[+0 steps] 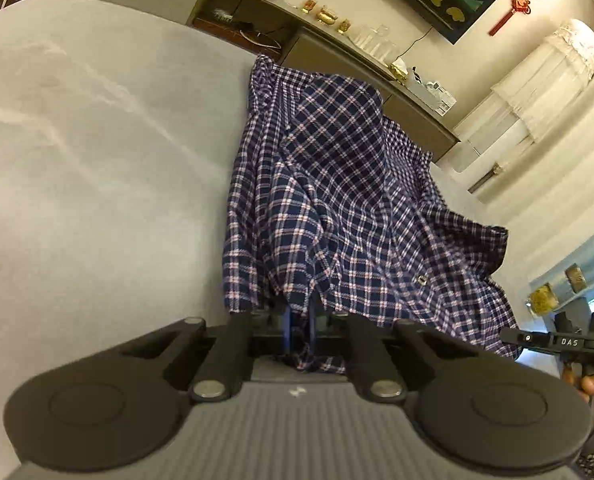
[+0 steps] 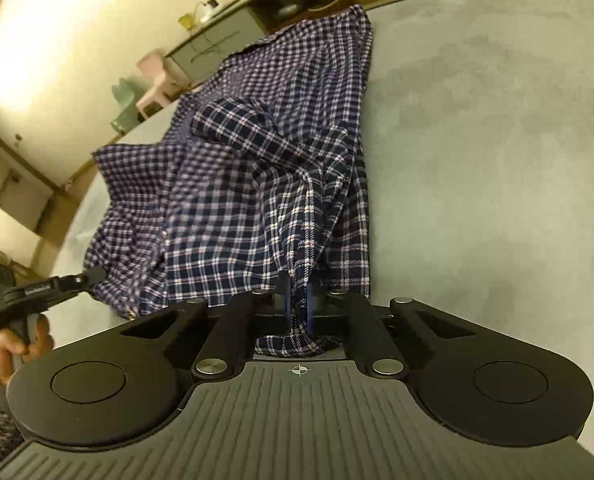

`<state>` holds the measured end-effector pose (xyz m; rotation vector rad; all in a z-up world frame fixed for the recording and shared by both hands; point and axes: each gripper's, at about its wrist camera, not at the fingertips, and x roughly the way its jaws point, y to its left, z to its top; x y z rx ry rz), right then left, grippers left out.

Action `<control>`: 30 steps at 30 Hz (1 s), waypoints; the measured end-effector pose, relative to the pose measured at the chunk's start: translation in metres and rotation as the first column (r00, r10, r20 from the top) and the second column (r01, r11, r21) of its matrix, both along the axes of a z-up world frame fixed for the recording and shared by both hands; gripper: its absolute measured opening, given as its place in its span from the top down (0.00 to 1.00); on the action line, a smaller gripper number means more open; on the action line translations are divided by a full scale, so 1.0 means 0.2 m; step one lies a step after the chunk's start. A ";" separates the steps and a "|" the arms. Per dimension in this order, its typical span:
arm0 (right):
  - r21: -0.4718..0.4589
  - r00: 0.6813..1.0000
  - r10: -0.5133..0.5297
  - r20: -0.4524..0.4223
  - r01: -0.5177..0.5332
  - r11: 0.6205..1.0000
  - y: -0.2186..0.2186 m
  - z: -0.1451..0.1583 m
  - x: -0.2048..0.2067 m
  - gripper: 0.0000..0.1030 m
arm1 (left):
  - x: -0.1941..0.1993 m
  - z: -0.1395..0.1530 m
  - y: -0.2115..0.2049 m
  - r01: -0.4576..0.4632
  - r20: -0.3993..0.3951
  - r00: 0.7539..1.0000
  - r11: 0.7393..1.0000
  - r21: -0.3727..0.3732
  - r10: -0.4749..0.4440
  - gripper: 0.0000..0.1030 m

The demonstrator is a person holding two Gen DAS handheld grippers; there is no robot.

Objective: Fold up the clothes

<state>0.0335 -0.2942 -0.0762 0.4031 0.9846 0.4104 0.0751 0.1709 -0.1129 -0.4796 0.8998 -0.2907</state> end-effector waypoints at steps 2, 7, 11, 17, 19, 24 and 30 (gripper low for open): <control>0.013 1.000 0.025 -0.009 -0.025 1.000 0.01 0.01 -0.07 1.00 | -0.08 0.03 0.04 0.006 -0.021 1.000 1.000 -0.019 -0.006 0.92; -0.011 0.991 0.121 -0.052 -0.121 0.993 0.08 -0.02 -0.30 1.00 | -0.28 -0.01 0.08 0.015 -0.074 0.997 0.999 0.031 -0.012 0.90; -0.003 0.991 0.136 0.002 -0.136 0.991 0.09 0.03 -0.33 0.79 | -0.31 0.04 0.06 0.005 0.003 1.000 0.999 0.049 -0.005 0.86; -0.033 0.996 0.085 0.012 -0.084 0.996 0.06 0.02 -0.30 1.00 | -0.41 0.04 0.04 -0.013 0.067 0.998 0.992 0.122 0.005 0.94; -0.073 0.998 0.063 -0.013 -0.063 0.995 0.04 -0.01 -0.30 1.00 | -0.42 0.02 0.07 -0.031 0.050 0.998 0.991 0.128 0.025 0.94; -0.058 0.997 0.030 0.070 -0.026 0.998 0.01 0.04 -0.29 0.92 | -0.46 0.07 0.08 -0.021 0.079 0.997 0.988 0.154 0.009 0.72; -0.125 0.970 0.049 0.238 -0.019 0.992 0.10 0.16 -0.18 0.49 | -0.27 0.29 0.08 -0.007 0.201 0.979 0.969 0.248 -0.045 0.39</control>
